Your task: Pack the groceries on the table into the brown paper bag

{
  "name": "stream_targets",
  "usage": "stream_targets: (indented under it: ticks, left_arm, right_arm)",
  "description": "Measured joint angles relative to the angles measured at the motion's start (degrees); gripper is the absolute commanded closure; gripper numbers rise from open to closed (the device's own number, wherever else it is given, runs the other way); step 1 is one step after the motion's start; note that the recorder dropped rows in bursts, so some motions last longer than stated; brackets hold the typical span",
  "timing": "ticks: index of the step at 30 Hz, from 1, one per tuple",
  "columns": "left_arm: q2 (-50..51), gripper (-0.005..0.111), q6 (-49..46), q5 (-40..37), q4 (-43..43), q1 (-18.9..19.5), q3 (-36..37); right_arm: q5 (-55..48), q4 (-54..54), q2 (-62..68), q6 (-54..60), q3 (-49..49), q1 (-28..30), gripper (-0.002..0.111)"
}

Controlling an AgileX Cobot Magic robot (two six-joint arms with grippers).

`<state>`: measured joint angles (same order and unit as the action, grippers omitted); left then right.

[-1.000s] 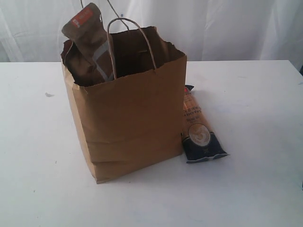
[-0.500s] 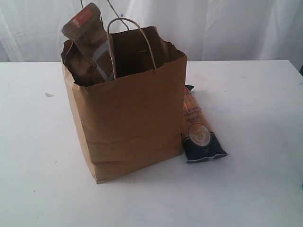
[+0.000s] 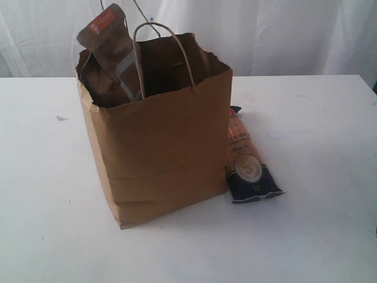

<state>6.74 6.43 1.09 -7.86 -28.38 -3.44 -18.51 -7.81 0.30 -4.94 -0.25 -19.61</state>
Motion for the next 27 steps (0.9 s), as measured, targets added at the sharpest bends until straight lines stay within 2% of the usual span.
stream_targets:
  ticks: [3,7,12,27]
  left_arm:
    - [-2.75,0.107,0.0,0.08,0.0,1.38,2.81]
    - [-5.82,0.107,0.0,-1.73,0.0,2.98,3.17]
    - [-6.44,0.107,-0.04,-3.87,0.0,2.98,3.17]
    - [-6.44,0.107,-0.04,-3.89,0.0,2.98,3.17]
  right_arm:
    - [0.0,0.0,0.0,0.0,0.0,0.0,0.108]
    - [0.0,0.0,0.0,0.0,0.0,0.0,0.108]
    - [0.0,0.0,0.0,0.0,0.0,0.0,0.108]
    - [0.0,0.0,0.0,0.0,0.0,0.0,0.108]
